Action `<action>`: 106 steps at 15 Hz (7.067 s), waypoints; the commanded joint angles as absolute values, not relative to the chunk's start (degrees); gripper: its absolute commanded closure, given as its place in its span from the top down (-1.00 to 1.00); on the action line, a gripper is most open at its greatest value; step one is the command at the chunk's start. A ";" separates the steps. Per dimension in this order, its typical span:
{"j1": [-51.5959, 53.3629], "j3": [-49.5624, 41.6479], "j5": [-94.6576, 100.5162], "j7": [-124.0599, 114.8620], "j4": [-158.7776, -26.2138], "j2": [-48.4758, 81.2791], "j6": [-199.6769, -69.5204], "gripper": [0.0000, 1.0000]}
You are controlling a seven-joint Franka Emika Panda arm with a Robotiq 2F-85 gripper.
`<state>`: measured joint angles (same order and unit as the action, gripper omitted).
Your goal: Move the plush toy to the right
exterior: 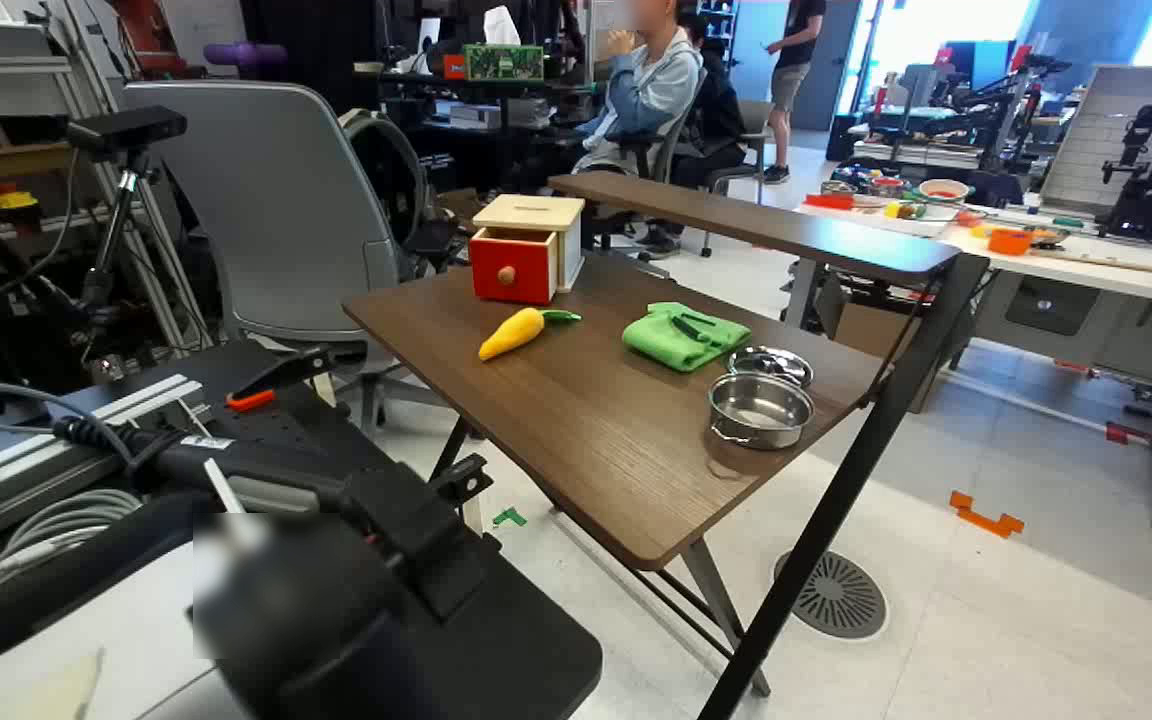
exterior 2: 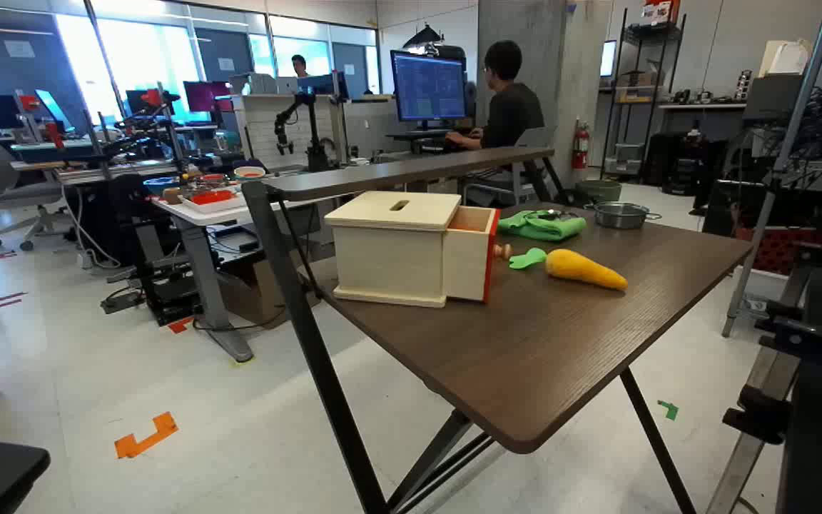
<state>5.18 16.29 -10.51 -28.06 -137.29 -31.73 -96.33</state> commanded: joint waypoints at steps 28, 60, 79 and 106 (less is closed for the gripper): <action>6.02 4.42 2.48 -29.63 -117.41 23.76 -134.67 1.00; 8.32 -0.37 -0.28 -23.55 -110.12 33.86 -128.96 -0.97; -5.16 -9.16 -4.98 -21.08 -131.37 17.10 -135.89 -0.97; -8.28 -11.27 -11.36 -24.88 -117.77 31.85 -136.55 0.20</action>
